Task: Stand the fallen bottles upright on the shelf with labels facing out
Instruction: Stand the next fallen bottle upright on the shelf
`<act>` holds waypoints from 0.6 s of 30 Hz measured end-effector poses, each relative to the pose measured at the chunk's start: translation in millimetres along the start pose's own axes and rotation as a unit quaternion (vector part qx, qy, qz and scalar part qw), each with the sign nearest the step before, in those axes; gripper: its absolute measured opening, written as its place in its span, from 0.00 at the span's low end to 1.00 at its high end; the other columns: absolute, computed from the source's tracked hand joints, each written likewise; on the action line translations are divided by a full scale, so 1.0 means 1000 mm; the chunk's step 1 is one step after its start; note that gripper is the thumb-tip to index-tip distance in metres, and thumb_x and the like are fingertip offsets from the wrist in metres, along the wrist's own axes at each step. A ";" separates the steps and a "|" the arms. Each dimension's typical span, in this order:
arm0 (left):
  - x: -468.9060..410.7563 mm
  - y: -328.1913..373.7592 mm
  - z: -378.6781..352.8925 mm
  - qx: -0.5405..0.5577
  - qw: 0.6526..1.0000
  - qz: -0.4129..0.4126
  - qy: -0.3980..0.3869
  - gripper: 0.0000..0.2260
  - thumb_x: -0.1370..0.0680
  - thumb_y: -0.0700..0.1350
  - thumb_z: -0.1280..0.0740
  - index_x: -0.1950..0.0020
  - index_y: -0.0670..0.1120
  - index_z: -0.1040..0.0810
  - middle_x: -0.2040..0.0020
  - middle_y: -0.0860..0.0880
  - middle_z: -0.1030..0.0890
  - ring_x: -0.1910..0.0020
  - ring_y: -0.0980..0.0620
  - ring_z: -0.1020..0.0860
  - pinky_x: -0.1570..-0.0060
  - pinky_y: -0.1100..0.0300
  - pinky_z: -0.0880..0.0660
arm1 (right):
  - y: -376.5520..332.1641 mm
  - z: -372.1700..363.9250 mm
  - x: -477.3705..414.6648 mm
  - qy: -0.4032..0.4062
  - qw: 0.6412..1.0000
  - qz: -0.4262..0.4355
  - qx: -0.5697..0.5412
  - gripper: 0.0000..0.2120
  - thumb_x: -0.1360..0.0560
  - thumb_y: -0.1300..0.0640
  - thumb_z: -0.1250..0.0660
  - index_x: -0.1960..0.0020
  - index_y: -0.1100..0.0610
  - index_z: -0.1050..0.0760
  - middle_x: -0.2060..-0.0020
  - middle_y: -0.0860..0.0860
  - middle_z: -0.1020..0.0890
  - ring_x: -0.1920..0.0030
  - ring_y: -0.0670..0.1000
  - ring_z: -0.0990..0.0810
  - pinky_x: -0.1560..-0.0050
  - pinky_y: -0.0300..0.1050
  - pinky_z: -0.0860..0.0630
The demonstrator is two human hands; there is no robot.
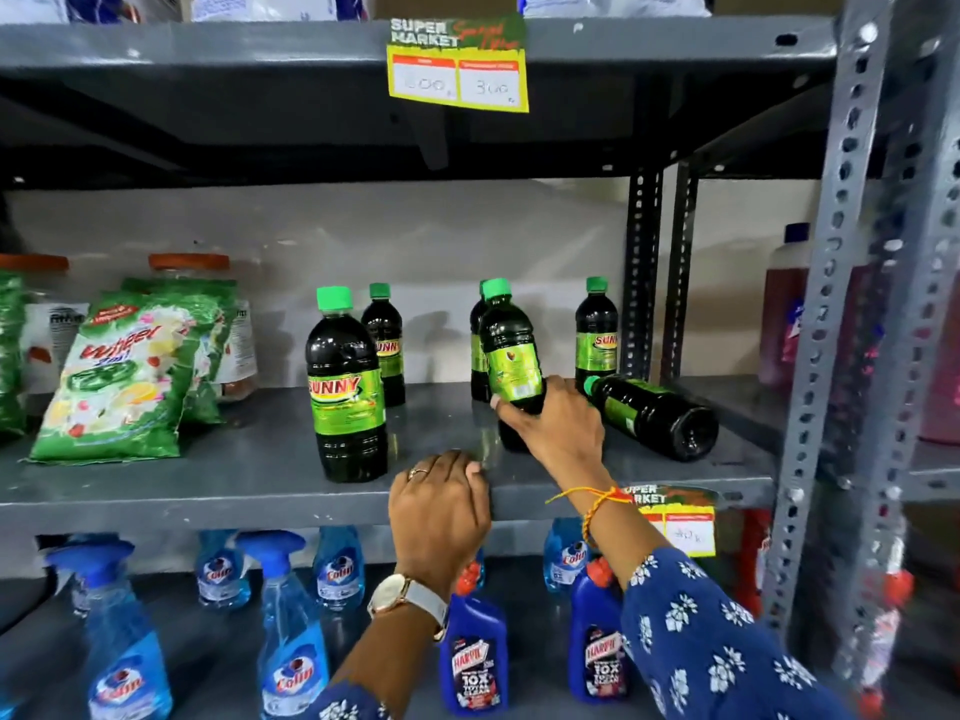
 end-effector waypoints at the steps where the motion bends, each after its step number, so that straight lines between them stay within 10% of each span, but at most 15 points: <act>1: 0.000 0.001 0.000 -0.002 1.000 0.001 0.002 0.15 0.24 0.46 0.46 0.60 0.47 0.20 0.63 0.48 0.18 0.63 0.46 0.21 0.63 0.55 0.31 | 0.000 -0.001 -0.001 -0.006 1.000 0.002 -0.002 0.31 0.33 0.34 0.35 0.46 0.61 0.27 0.46 0.59 0.20 0.46 0.62 0.21 0.54 0.51 0.26; 18: 0.005 -0.001 -0.002 -0.003 1.000 0.014 -0.014 0.15 0.24 0.45 0.45 0.58 0.45 0.19 0.60 0.48 0.17 0.62 0.47 0.21 0.60 0.54 0.32 | 0.007 -0.014 0.000 -0.084 0.996 -0.026 -0.035 0.40 0.39 0.29 0.33 0.39 0.58 0.31 0.42 0.56 0.24 0.41 0.59 0.24 0.48 0.49 0.27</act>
Point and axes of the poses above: each hand's wrist, its own x-axis away from the middle knuckle, its own z-axis out of the back of the hand, y = z × x, the point moved 6 cm from there along -x, towards the middle knuckle
